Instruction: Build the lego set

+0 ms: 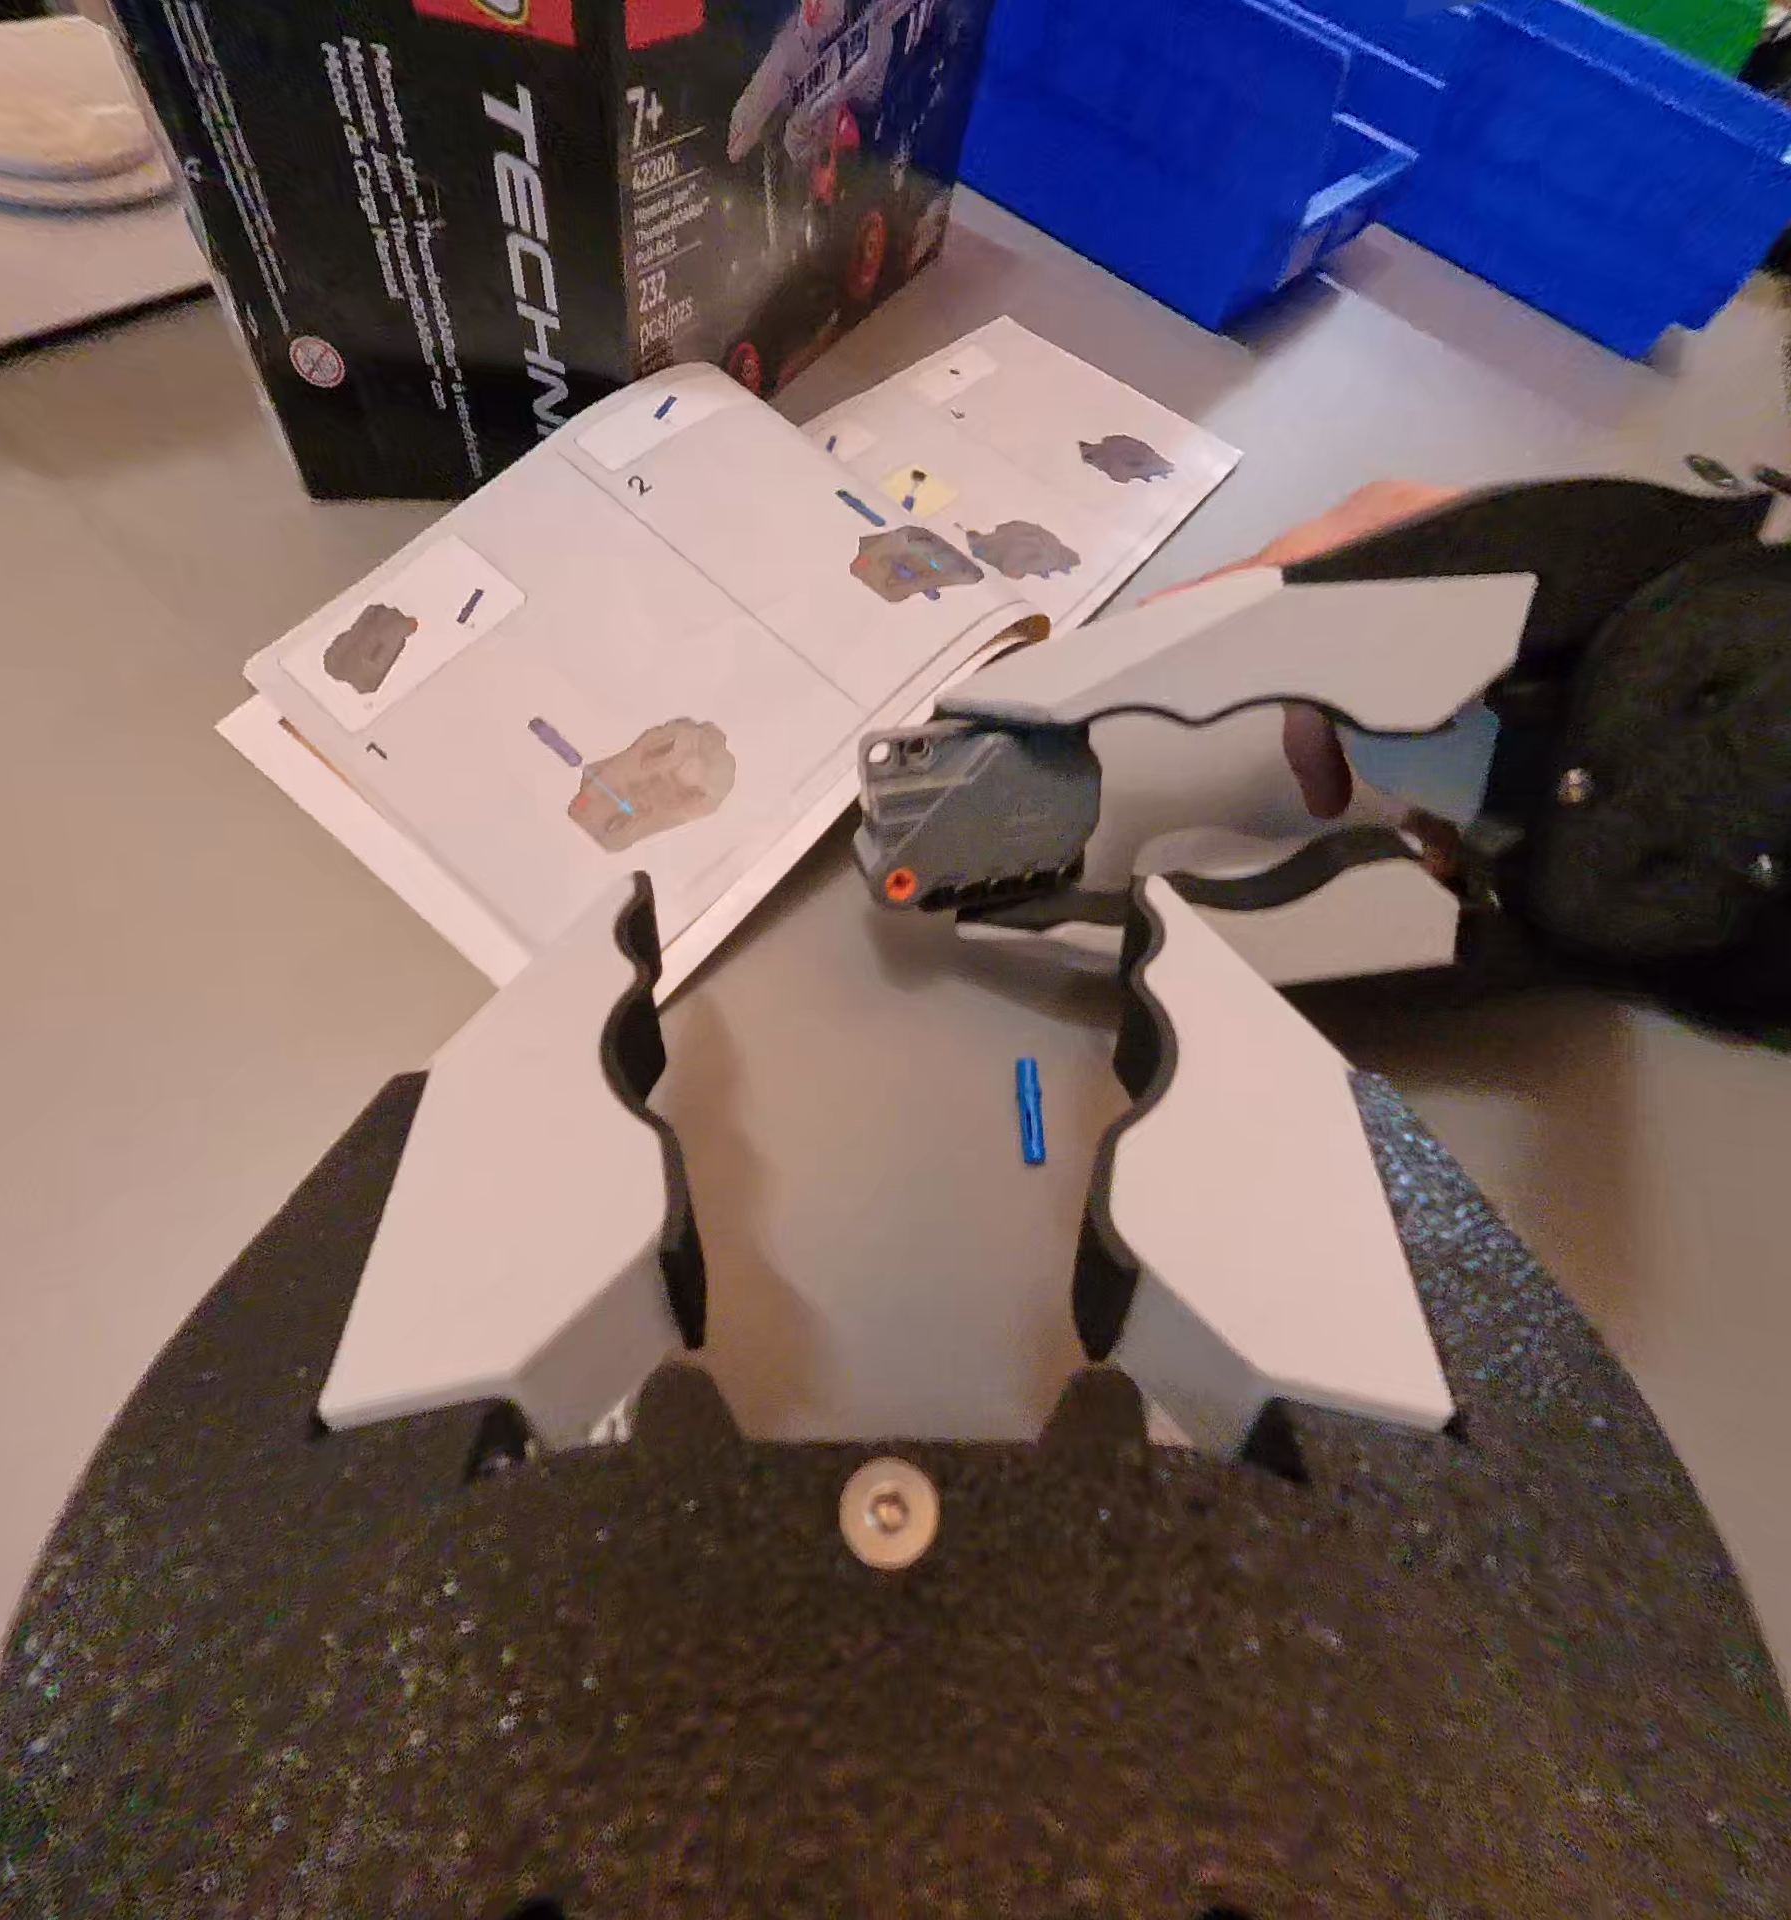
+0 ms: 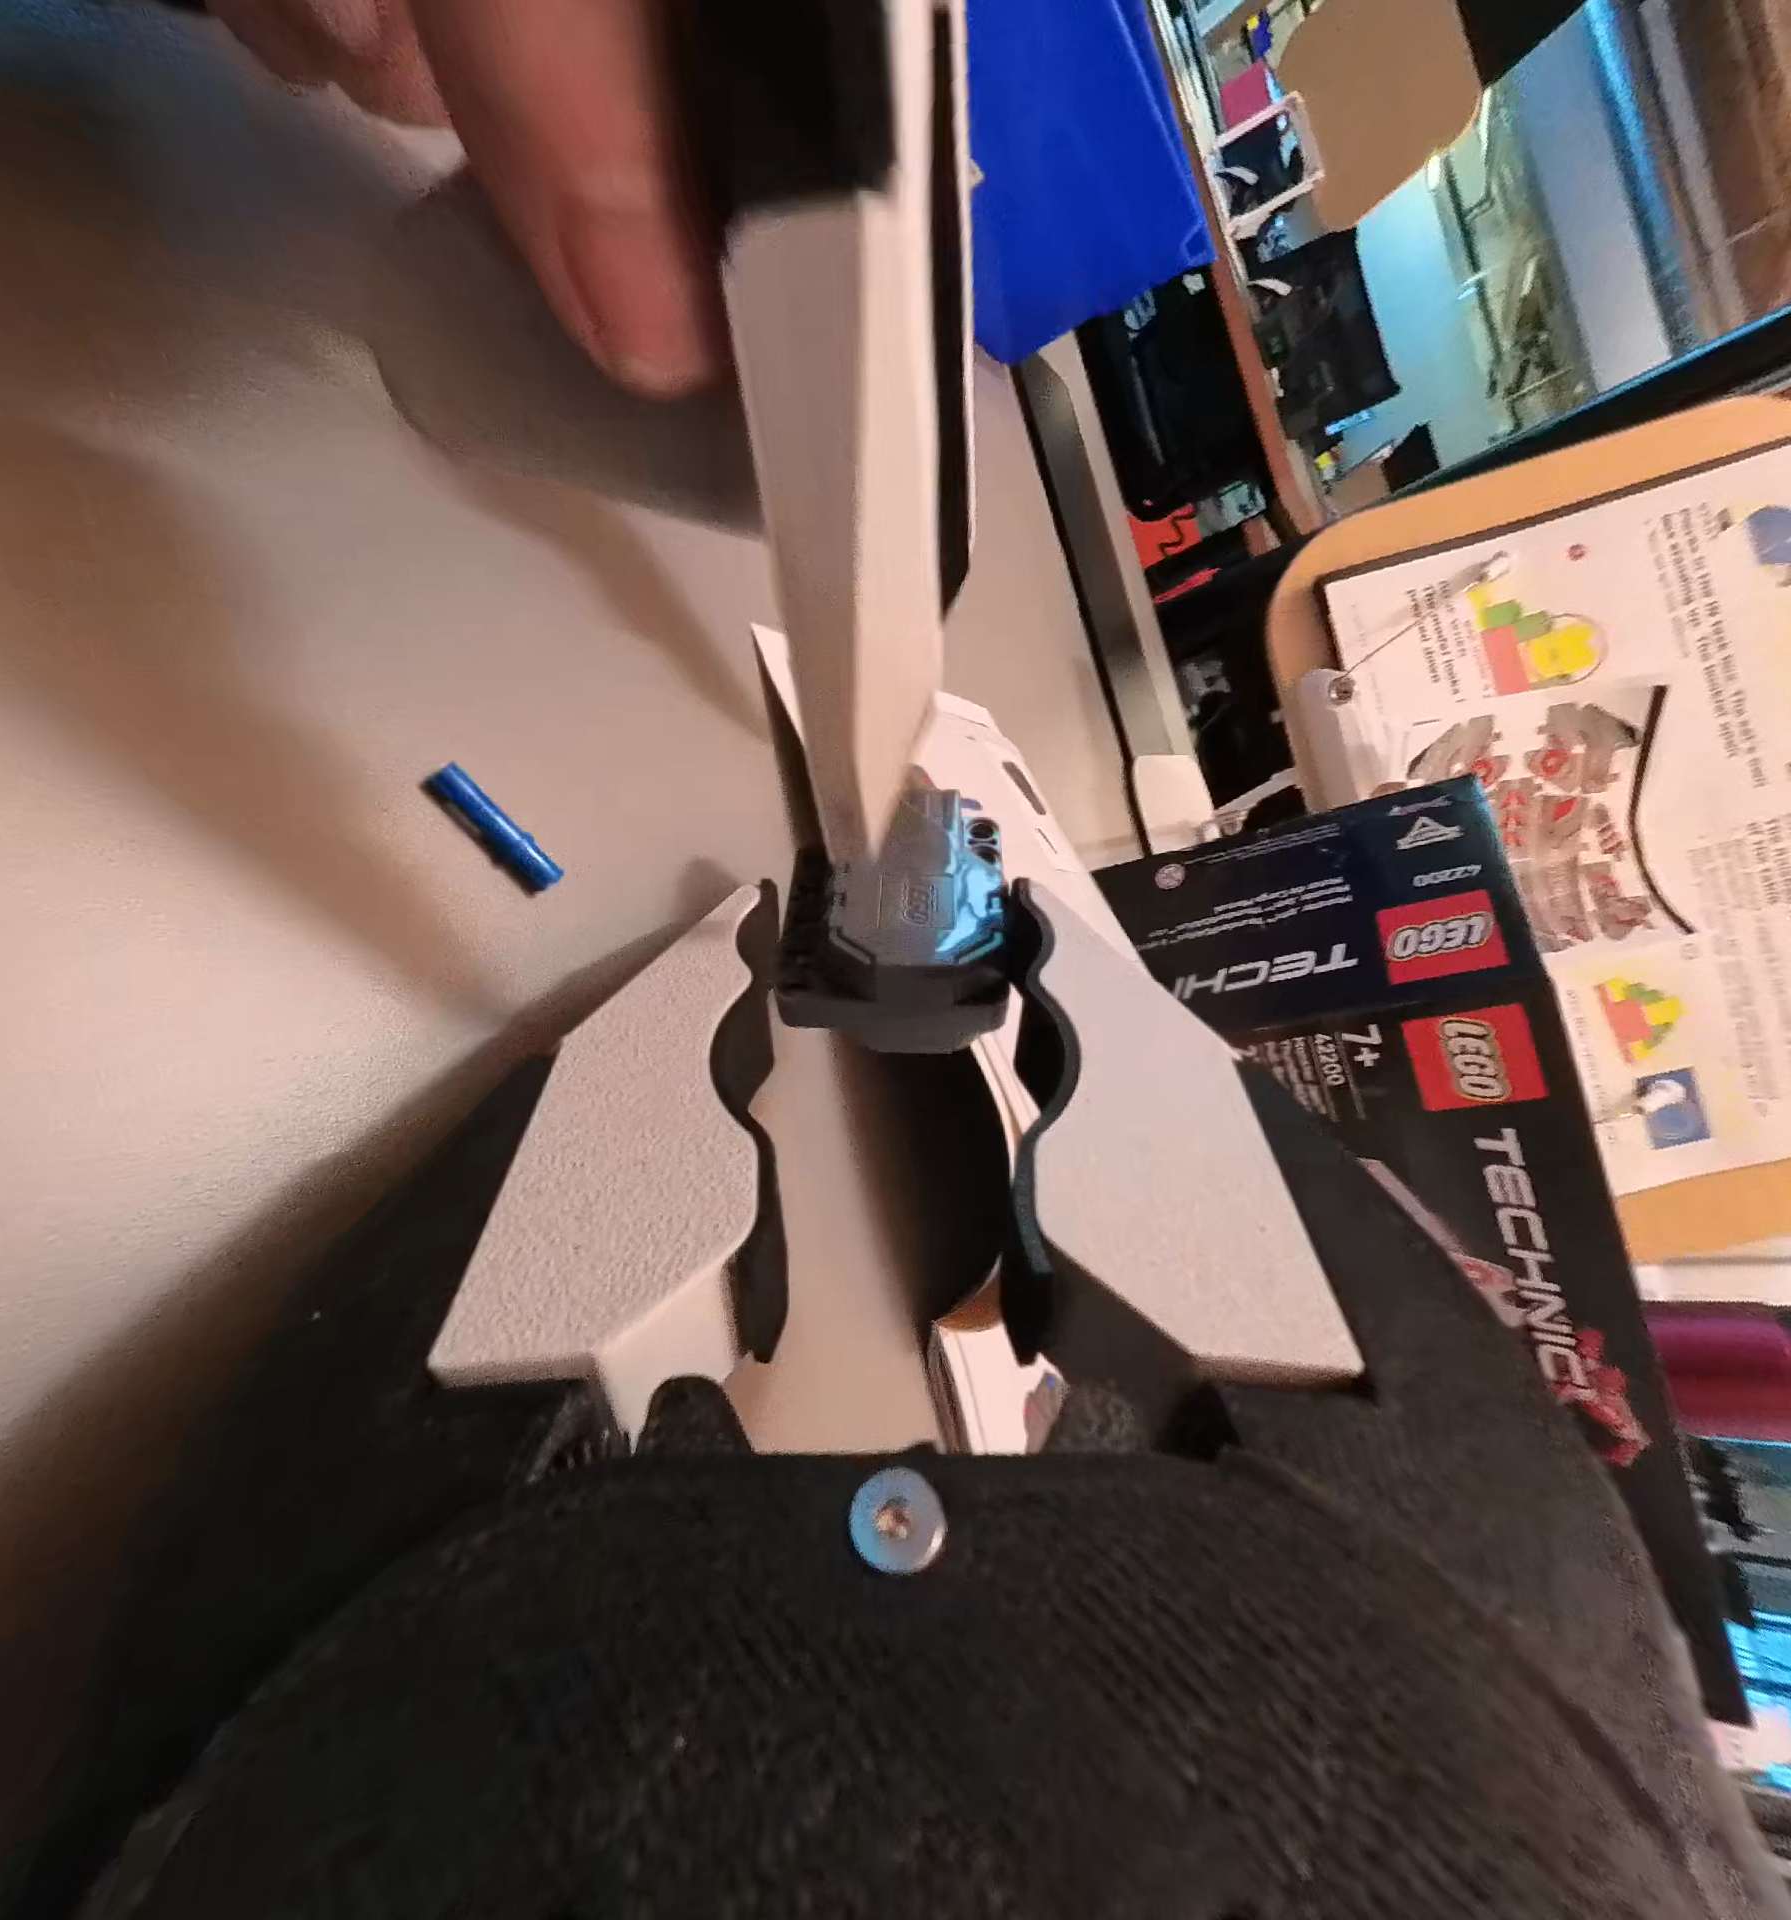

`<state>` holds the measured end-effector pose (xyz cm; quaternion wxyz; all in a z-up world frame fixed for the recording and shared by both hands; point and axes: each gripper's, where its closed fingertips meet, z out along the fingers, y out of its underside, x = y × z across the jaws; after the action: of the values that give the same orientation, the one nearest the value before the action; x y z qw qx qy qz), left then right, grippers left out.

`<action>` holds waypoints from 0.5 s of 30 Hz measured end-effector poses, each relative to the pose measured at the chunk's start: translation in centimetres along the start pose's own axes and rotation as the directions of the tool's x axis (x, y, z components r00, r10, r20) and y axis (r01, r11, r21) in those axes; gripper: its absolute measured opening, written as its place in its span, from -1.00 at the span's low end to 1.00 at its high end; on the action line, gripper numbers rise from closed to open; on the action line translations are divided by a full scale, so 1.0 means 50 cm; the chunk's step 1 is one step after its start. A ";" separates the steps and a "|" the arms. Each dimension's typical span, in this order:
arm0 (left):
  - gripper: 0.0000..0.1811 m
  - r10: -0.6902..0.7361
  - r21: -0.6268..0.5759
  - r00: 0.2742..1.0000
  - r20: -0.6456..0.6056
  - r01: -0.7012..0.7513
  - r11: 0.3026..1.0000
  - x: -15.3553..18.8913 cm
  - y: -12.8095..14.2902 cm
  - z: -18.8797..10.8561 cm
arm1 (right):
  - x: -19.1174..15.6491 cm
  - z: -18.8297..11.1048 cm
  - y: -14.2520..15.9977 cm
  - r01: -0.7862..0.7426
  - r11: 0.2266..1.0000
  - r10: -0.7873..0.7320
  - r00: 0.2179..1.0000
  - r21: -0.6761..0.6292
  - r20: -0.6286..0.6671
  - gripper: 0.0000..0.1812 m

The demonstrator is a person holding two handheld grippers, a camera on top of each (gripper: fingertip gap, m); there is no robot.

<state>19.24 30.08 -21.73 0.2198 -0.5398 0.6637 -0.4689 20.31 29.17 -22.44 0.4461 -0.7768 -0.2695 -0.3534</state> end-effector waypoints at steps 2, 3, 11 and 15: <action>-0.05 -0.021 -0.001 1.000 -0.003 0.021 1.000 0.023 -0.009 0.021 | 0.004 -0.003 -0.008 0.025 1.000 -0.024 0.999 0.003 -0.029 -0.53; -0.10 -0.040 -0.020 0.999 -0.018 0.039 0.999 0.037 -0.007 0.031 | 0.008 -0.005 -0.012 0.036 0.999 -0.036 0.998 0.006 -0.044 -0.53; -0.37 0.012 -0.056 0.997 0.074 -0.008 0.998 0.040 -0.015 0.047 | 0.022 -0.023 -0.030 0.137 0.988 -0.132 0.988 0.067 -0.079 -0.53; -0.38 0.079 0.069 0.992 -0.101 -0.072 0.995 0.071 -0.047 0.021 | -0.007 -0.059 -0.038 -0.346 0.901 0.245 0.904 0.261 0.350 0.19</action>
<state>20.13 26.47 -19.46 0.2202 -0.4816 0.6786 -0.5090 17.79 27.39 -20.73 0.5661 -0.7727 -0.2665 -0.1071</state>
